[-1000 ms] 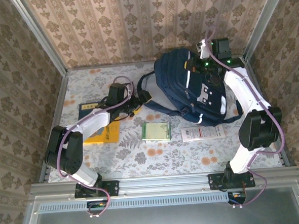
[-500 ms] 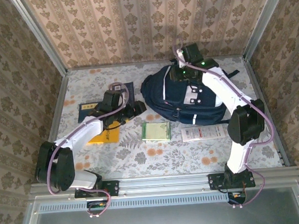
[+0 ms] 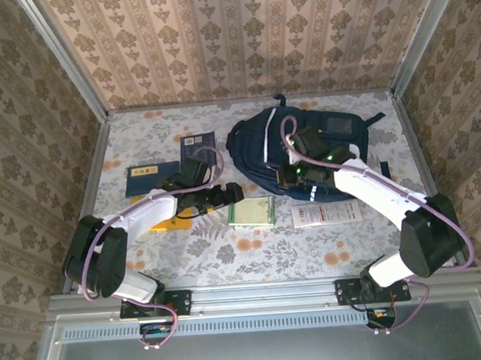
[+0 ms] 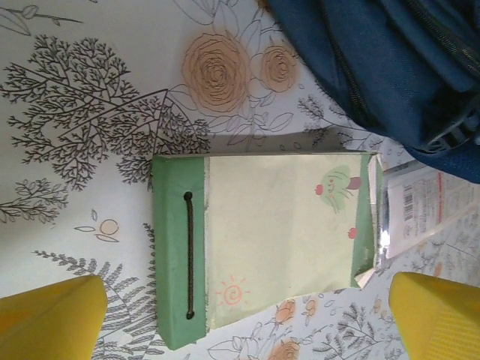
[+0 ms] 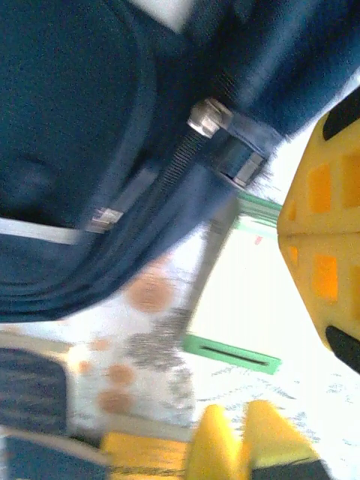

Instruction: Pack books, pencil case, and school supplies into a backpack

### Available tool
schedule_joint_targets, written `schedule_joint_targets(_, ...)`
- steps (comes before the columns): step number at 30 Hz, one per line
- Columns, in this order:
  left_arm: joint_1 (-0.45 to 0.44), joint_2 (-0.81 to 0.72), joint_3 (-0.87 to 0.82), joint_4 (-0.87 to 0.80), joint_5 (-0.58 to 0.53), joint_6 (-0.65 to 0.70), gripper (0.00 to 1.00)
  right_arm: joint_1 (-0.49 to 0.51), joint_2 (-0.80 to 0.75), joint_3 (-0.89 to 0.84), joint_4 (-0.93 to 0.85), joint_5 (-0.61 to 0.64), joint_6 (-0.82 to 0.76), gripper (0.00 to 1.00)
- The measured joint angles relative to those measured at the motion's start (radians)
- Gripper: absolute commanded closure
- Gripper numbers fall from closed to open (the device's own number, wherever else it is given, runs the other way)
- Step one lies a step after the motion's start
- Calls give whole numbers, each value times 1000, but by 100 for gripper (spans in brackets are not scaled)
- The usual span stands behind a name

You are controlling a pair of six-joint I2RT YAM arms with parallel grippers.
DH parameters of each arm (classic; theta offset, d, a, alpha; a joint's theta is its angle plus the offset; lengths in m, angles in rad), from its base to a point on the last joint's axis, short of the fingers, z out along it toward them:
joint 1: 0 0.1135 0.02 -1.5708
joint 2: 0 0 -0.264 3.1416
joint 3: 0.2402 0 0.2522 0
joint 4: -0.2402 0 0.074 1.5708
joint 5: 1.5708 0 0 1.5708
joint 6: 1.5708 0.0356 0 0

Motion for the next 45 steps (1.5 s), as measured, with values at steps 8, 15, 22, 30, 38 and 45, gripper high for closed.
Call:
schedule_joint_targets(8, -13, 16, -19, -5, -21, 15, 3, 64, 74, -83, 77, -54, 68, 68)
schedule_joint_targets(15, -13, 27, -50, -5, -29, 18, 3, 66, 143, -121, 133, -55, 89, 66)
schedule_joint_targets(22, -19, 60, -50, -1, -27, 21, 5, 66, 187, -142, 164, -53, 98, 73)
schedule_joint_targets(30, -18, 90, -46, 4, -24, 25, 14, 65, 224, -169, 245, -74, 125, 82)
schedule_joint_targets(38, -16, 108, -40, 28, 9, 25, 14, 63, 241, -188, 336, -116, 157, 84)
schedule_joint_targets(45, -16, 125, -40, 80, 66, 16, 14, 53, 247, -208, 383, -156, 175, 84)
